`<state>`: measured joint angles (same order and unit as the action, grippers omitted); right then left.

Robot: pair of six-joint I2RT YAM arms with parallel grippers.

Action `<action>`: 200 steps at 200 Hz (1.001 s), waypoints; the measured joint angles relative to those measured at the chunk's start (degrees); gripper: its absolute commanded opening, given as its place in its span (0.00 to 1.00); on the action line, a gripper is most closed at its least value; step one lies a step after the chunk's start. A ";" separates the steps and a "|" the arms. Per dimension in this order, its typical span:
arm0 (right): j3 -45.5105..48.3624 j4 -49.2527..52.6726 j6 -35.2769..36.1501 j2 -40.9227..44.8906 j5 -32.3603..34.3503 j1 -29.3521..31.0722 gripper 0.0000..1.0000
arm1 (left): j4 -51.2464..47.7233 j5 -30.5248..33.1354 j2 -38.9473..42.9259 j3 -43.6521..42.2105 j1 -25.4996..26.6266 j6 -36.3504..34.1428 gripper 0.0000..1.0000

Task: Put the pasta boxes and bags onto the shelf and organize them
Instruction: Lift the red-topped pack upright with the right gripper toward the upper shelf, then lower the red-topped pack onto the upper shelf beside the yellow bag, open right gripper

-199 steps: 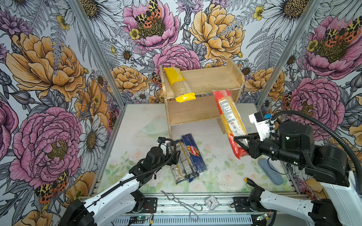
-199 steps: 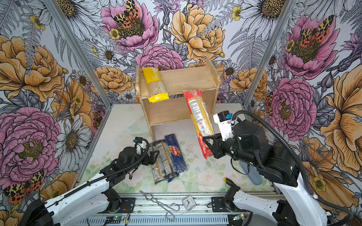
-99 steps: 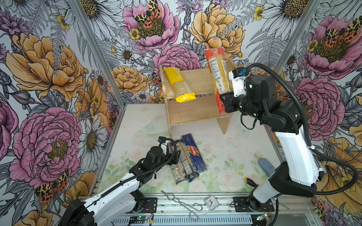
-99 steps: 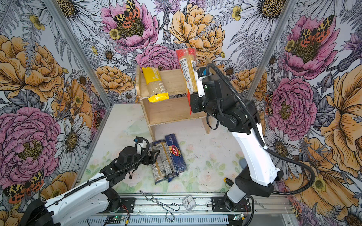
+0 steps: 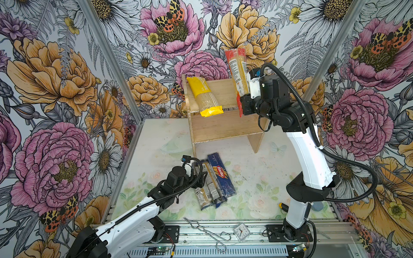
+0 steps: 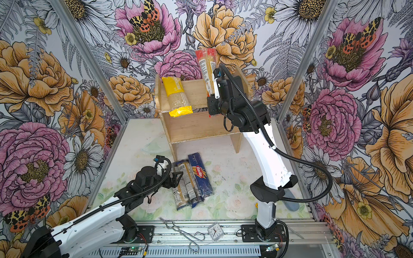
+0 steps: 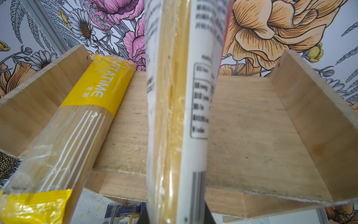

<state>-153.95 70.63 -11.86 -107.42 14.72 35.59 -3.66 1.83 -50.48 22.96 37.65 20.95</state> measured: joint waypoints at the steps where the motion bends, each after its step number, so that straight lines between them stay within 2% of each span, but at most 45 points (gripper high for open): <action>1: 0.00 -0.11 0.00 -0.02 -0.02 0.00 0.00 | 0.00 0.00 0.00 0.00 0.00 -0.02 0.99; 155: -0.44 -7.04 0.90 -3.72 -2.51 -0.81 0.00 | 0.02 0.02 -1.01 0.72 0.02 -0.35 0.99; 175: -0.44 -7.23 0.90 -3.74 -2.60 -0.81 0.15 | 0.02 0.02 -1.01 0.72 0.11 -0.35 0.99; 200: -0.33 -7.30 0.90 -3.74 -2.64 -0.81 0.23 | 0.02 0.02 -1.01 0.72 0.11 -0.35 0.99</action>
<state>-154.28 63.33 -10.96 -111.15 12.08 34.79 -3.64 1.85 -51.48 23.68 37.76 20.60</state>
